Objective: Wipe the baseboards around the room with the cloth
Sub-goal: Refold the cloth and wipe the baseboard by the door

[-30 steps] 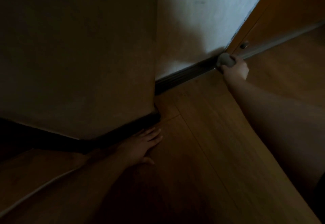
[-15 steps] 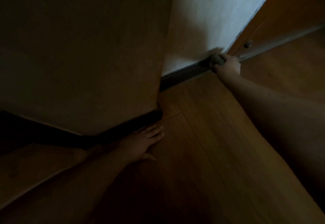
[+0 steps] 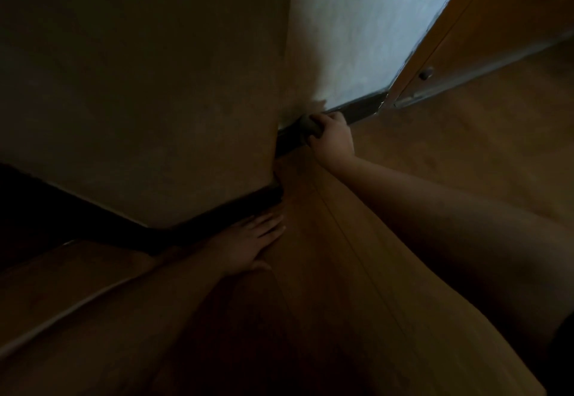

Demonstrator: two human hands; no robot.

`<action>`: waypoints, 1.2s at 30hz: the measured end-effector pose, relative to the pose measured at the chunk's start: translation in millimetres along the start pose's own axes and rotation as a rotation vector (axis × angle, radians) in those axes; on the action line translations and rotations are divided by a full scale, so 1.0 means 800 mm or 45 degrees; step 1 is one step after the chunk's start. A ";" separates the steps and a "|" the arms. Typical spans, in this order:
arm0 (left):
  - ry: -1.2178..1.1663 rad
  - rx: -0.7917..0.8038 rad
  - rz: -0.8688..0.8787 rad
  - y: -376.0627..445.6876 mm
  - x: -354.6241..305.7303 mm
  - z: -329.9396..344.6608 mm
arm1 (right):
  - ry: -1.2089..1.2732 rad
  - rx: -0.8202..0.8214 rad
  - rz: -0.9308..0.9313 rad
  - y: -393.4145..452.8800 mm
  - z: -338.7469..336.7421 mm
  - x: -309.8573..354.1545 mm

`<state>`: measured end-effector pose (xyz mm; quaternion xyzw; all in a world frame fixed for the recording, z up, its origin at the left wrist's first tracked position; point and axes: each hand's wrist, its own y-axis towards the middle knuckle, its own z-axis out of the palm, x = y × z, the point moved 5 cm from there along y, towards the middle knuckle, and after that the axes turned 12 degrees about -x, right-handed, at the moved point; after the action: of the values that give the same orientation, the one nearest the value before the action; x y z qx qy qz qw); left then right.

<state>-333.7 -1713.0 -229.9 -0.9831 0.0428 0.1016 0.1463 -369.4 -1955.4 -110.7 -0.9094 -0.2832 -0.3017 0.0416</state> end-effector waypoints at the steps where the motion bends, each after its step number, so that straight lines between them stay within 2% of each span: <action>1: 0.016 0.003 0.000 -0.002 0.001 0.001 | 0.005 0.014 -0.020 -0.004 0.004 0.005; 8: 0.065 0.006 0.019 -0.030 0.009 0.005 | 0.165 0.315 -0.151 -0.038 0.050 0.034; 16: 0.152 0.150 0.113 -0.037 0.017 -0.011 | 0.074 0.649 -0.169 -0.022 0.031 0.048; 21: 0.170 0.125 0.120 -0.035 0.011 -0.031 | 0.039 1.072 -0.126 -0.035 0.005 0.021; 22: 0.157 0.113 0.113 -0.035 0.012 -0.035 | 0.043 1.105 -0.119 -0.037 0.003 0.014; 27: -0.025 0.011 0.058 -0.035 0.014 -0.051 | 0.330 0.894 0.099 -0.040 -0.005 -0.019; 29: -0.163 -0.046 0.002 -0.037 0.015 -0.060 | 0.362 0.806 0.118 -0.052 -0.005 -0.030; 33: -0.336 -0.142 -0.176 -0.049 0.010 -0.073 | 0.383 0.454 0.170 -0.083 -0.010 -0.044; 36: -0.419 -0.197 -0.294 -0.066 -0.003 -0.084 | 0.486 0.307 0.270 -0.115 -0.024 -0.034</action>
<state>-317.3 -1682.4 -151.6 -0.9600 -0.1024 0.2461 0.0862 -447.1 -1896.3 -119.8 -0.8490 -0.2073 -0.4260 0.2340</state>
